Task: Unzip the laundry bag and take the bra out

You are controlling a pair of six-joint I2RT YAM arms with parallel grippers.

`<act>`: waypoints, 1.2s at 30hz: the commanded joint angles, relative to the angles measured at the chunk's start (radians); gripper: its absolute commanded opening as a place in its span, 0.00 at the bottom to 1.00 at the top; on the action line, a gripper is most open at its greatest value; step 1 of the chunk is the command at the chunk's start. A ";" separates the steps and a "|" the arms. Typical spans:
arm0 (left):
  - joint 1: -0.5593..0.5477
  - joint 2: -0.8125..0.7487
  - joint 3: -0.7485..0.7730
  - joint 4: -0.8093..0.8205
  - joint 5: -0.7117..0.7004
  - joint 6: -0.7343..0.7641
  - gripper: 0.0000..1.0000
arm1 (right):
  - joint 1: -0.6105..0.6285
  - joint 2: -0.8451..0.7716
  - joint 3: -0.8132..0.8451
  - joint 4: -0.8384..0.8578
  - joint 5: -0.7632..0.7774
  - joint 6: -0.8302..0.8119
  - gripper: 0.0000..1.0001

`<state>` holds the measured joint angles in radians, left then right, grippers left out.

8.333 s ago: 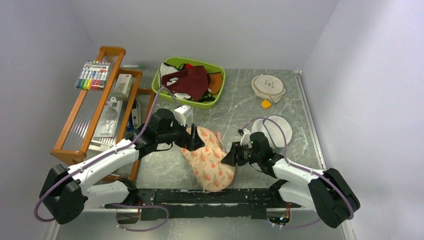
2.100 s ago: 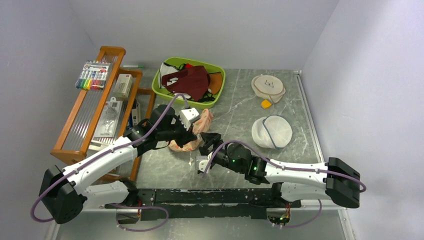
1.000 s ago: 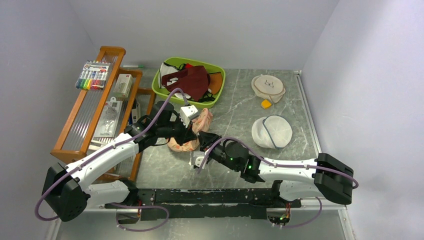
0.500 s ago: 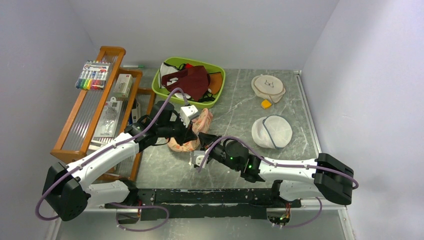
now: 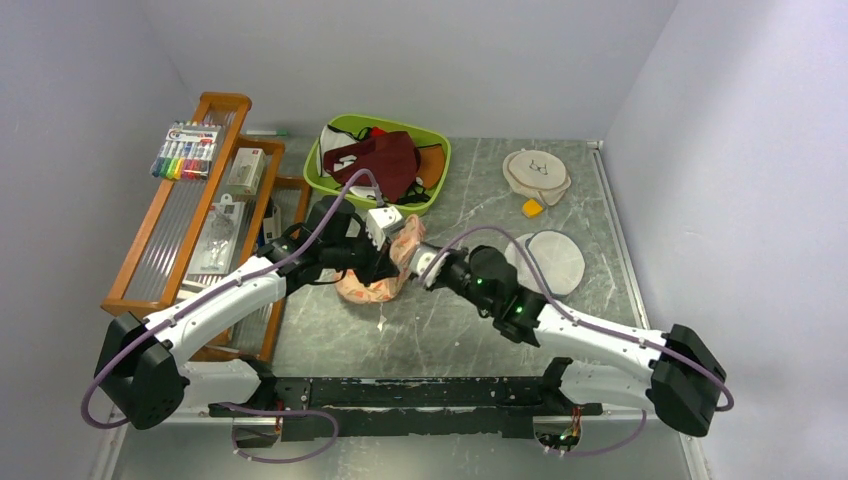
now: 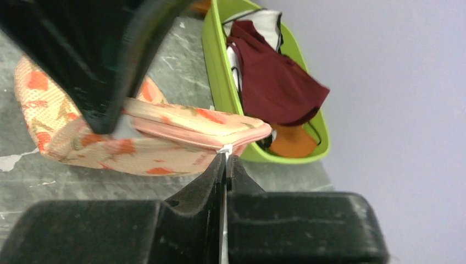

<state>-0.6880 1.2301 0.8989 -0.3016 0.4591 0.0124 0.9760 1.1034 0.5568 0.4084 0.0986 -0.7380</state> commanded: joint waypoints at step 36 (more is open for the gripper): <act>0.000 -0.126 -0.146 0.376 0.033 -0.419 0.80 | -0.346 -0.086 -0.108 0.015 -0.514 1.077 0.00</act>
<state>-0.6876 1.0836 0.8165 -0.1513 0.5198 -0.1486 0.6090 1.0477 0.4984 0.3107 -0.3859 0.2855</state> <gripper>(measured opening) 0.810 0.006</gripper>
